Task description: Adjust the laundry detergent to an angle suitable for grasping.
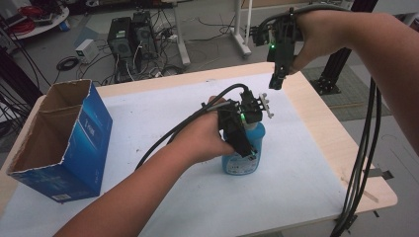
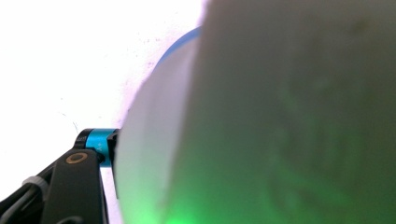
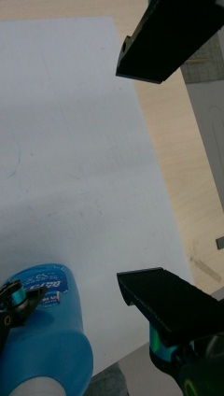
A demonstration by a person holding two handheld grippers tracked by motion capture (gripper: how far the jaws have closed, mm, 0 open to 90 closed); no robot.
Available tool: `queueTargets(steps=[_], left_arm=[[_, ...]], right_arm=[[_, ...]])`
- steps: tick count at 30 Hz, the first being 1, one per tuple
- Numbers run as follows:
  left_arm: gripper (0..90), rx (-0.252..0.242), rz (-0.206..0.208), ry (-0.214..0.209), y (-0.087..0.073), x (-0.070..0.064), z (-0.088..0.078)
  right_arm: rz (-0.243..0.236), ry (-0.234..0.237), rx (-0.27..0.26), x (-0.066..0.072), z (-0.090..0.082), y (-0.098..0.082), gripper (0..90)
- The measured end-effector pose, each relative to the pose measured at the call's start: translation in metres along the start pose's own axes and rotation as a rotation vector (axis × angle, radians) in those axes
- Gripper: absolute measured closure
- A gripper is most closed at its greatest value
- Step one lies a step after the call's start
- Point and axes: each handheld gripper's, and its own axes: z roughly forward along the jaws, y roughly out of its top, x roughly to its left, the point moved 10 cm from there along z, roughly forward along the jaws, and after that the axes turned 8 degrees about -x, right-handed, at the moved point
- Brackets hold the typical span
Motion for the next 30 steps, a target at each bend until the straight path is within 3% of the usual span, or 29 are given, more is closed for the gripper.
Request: queueTargets(steps=[21, 25, 30], left_arm=[[40.2, 0.005, 0.017, -0.007, 0.0, -0.001, 0.002], [41.8, 0.003, 0.001, -0.009, -0.001, 0.0, 0.0], [42.1, -0.016, -0.003, -0.008, 0.0, 0.003, -0.016]], right_arm=[[-0.004, 0.0, 0.0, 0.0, 0.001, 0.0, 2.5], [-0.006, 0.002, 0.002, 0.001, 0.002, 0.0, 2.5], [-0.004, 0.002, 0.015, 0.002, 0.004, -0.003, 2.5]])
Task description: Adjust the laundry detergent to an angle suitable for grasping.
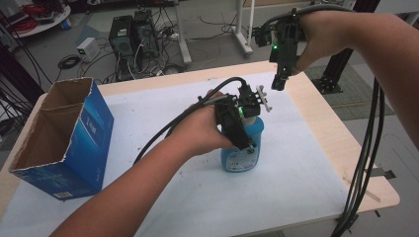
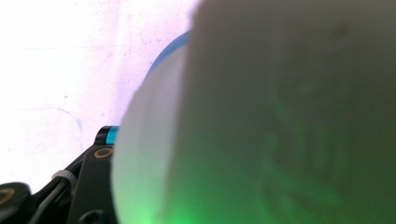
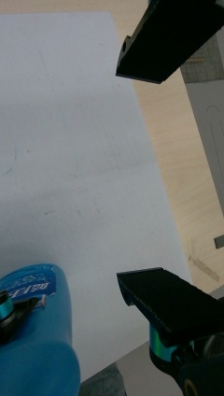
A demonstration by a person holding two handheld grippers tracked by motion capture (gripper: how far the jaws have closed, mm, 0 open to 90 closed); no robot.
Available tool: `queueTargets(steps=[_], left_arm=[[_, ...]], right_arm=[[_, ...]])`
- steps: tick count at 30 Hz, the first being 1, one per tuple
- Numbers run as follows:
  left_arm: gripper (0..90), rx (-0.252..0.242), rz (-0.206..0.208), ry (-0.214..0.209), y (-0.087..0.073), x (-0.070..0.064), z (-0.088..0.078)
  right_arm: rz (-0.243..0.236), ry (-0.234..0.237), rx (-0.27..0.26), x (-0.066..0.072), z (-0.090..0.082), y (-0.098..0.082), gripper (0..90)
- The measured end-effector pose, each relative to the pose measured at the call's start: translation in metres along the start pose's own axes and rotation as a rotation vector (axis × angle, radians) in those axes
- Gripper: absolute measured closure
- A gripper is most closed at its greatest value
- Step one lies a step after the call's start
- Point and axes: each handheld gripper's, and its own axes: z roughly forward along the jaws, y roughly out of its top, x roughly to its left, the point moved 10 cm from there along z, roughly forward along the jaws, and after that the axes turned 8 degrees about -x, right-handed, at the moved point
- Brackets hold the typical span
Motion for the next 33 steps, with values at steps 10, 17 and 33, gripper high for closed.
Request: queueTargets(steps=[10, 17, 33], left_arm=[[43.1, 0.012, 0.021, 0.01, -0.003, 0.001, -0.034], [43.5, 0.012, 0.035, -0.02, -0.018, -0.002, -0.071], [43.6, 0.066, 0.13, -0.124, -0.053, -0.019, -0.112]], right_arm=[[0.0, -0.002, -0.011, 0.002, -0.003, 0.002, 2.5], [-0.015, -0.003, -0.012, 0.006, -0.003, 0.005, 2.5], [-0.032, -0.007, 0.01, 0.02, -0.005, 0.017, 2.5]])
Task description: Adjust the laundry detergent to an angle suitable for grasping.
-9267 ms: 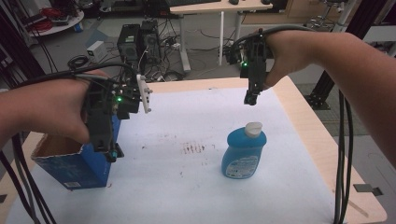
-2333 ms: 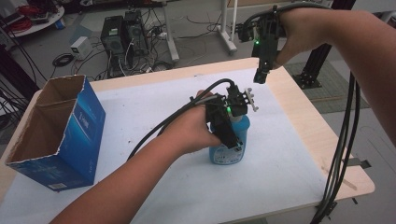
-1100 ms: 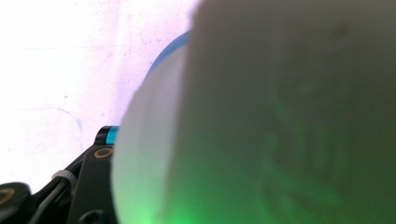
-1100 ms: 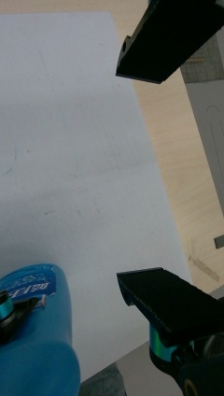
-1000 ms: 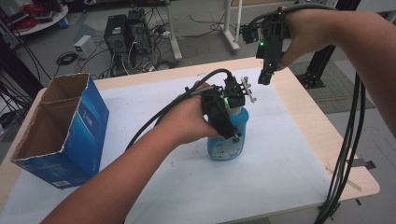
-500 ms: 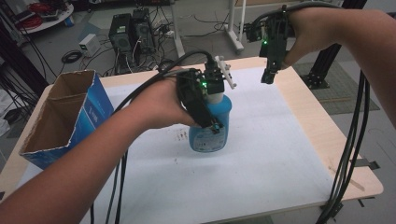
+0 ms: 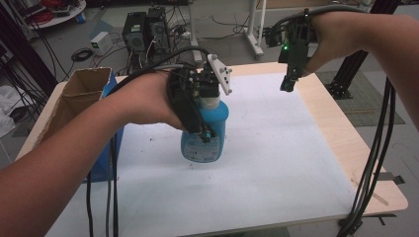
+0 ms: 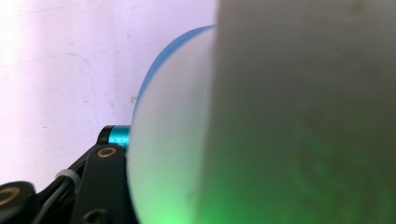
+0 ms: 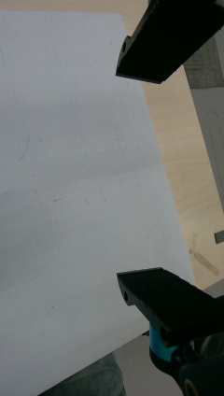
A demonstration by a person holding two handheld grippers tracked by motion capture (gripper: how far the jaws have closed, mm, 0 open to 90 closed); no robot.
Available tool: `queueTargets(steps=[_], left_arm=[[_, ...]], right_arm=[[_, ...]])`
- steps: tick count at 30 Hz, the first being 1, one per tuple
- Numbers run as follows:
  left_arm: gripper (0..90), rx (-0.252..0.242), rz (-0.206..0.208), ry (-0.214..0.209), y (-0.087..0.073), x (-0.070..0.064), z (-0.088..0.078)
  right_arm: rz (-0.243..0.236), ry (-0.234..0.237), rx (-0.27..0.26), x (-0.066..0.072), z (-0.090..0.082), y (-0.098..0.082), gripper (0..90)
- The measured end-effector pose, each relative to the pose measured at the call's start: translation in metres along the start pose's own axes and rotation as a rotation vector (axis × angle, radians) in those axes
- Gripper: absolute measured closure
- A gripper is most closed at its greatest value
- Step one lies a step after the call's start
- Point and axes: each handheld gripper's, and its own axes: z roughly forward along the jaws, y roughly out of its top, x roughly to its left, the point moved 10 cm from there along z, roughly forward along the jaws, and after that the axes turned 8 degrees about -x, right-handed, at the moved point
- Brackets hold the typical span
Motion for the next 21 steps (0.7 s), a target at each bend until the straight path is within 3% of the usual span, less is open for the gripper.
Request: queueTargets(steps=[7, 9, 21], left_arm=[[43.8, -0.036, 0.018, -0.038, -0.012, -0.008, -0.003], [43.7, -0.053, 0.009, -0.067, -0.018, -0.011, -0.002], [43.8, -0.053, 0.129, -0.172, -0.041, -0.024, 0.011]], right_arm=[[0.008, -0.003, 0.009, 0.002, 0.0, 0.0, 2.5], [0.002, -0.004, 0.009, 0.002, 0.0, 0.0, 2.5], [-0.005, -0.008, 0.008, 0.006, 0.0, 0.004, 2.5]])
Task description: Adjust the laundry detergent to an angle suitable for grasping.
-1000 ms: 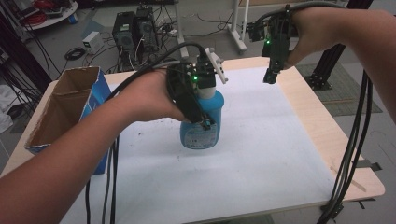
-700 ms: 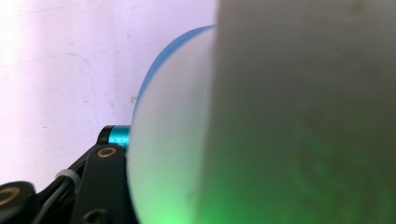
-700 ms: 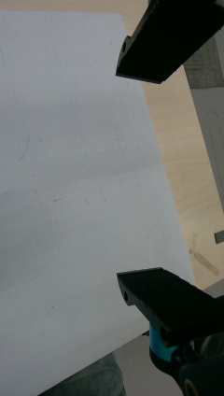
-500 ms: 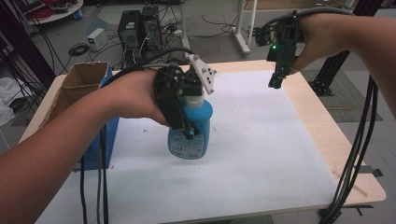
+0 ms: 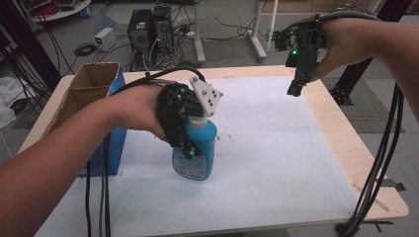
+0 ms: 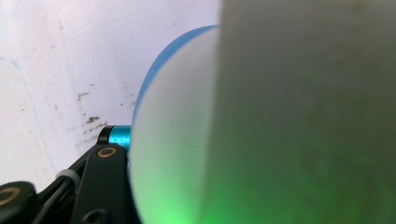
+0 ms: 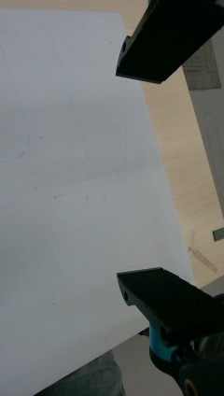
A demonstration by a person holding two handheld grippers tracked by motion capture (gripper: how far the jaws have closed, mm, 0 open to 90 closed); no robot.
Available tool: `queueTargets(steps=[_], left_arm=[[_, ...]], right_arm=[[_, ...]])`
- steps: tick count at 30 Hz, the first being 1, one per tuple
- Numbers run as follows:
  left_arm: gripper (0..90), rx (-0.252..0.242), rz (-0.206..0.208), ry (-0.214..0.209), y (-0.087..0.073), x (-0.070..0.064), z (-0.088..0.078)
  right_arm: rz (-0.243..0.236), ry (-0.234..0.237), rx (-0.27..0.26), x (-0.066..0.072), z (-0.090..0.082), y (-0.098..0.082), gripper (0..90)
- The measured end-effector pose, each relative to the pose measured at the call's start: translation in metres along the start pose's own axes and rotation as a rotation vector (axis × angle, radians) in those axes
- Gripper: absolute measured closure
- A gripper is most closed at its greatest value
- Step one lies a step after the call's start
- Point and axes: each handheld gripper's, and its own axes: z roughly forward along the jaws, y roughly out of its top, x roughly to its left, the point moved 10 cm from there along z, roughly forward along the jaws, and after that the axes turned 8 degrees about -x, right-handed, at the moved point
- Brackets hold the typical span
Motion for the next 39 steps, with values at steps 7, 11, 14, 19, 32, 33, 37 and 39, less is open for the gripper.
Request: queueTargets(steps=[7, 11, 14, 19, 32, 33, 37, 39], left_arm=[[43.9, -0.012, 0.054, -0.065, -0.005, -0.011, 0.007], [44.0, -0.005, 0.08, -0.07, -0.009, -0.014, 0.01], [44.0, -0.001, 0.118, -0.065, -0.012, -0.013, 0.012], [44.0, 0.002, 0.124, -0.054, -0.021, -0.015, 0.013], [44.1, -0.007, 0.128, -0.054, -0.035, -0.02, 0.019], [44.1, -0.006, 0.124, -0.053, -0.035, -0.02, 0.02], [44.1, -0.009, 0.137, -0.056, -0.036, -0.021, 0.023], [44.1, -0.008, 0.134, -0.05, -0.036, -0.02, 0.024]], right_arm=[[-0.007, 0.001, 0.002, 0.001, 0.0, -0.001, 2.5], [-0.008, -0.002, 0.001, 0.001, 0.0, 0.0, 2.5], [-0.009, -0.002, 0.001, 0.002, 0.0, 0.0, 2.5], [-0.006, -0.003, 0.002, 0.004, 0.001, 0.0, 2.5], [-0.012, -0.005, 0.003, 0.005, 0.001, 0.002, 2.5], [-0.017, -0.004, 0.001, 0.005, 0.001, 0.002, 2.5], [-0.014, -0.003, 0.002, 0.006, 0.001, 0.004, 2.5], [-0.017, -0.001, 0.003, 0.006, 0.002, 0.005, 2.5]])
